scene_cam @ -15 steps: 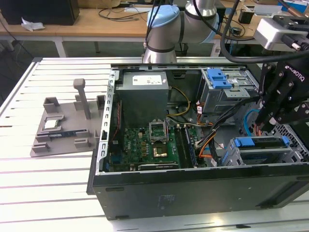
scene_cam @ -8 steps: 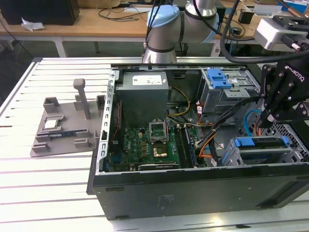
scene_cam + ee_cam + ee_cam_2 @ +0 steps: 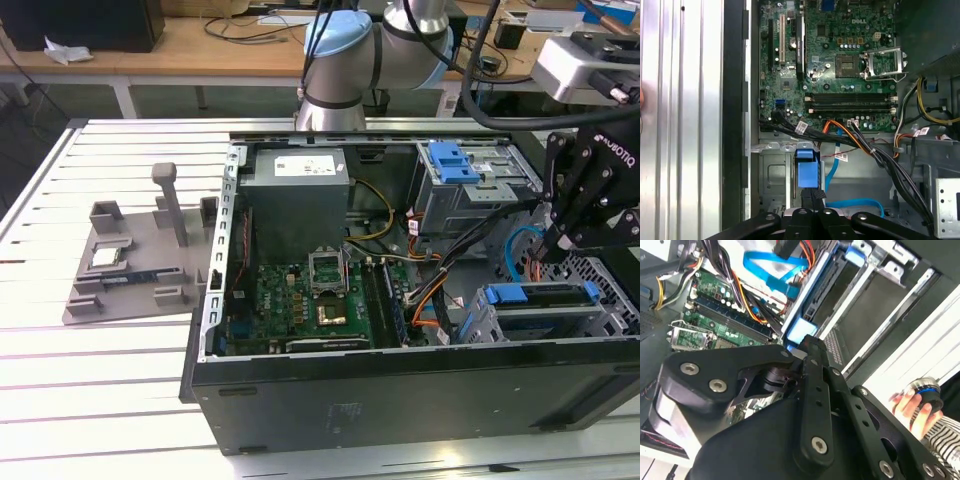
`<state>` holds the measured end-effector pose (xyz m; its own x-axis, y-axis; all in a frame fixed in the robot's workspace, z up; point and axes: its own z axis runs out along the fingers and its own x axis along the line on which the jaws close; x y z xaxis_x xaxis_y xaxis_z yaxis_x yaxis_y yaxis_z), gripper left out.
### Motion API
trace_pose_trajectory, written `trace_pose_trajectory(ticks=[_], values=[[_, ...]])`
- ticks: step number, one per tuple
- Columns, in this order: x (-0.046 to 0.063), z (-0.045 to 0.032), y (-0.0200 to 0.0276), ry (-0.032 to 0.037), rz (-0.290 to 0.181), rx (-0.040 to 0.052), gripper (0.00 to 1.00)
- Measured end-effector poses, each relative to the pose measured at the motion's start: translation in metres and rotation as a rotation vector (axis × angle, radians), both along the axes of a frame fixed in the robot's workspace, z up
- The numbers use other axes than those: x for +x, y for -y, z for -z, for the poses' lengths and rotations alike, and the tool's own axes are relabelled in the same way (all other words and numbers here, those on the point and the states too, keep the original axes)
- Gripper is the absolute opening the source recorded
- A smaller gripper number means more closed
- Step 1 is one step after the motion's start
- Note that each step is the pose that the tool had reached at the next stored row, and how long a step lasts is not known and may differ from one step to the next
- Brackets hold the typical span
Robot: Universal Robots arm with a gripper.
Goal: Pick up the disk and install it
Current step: 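Insert the disk into the insertion slot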
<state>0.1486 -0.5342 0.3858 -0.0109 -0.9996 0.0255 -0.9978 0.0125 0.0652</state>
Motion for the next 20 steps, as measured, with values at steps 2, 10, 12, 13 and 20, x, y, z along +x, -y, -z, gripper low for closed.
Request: trace_pose_trajectory(ticks=[2, 10, 12, 13, 20], values=[[0.005, 0.0006, -0.0025, -0.0002, 0.000, -0.0017, 0.11], [0.035, 0.0203, -0.0091, -0.0074, -0.001, -0.0081, 0.11], [0.037, 0.0245, -0.0097, -0.0080, -0.002, -0.0082, 0.11], [0.037, 0.0262, -0.0099, -0.0081, -0.002, -0.0082, 0.11], [0.037, 0.0264, -0.0100, -0.0081, -0.002, -0.0082, 0.11]])
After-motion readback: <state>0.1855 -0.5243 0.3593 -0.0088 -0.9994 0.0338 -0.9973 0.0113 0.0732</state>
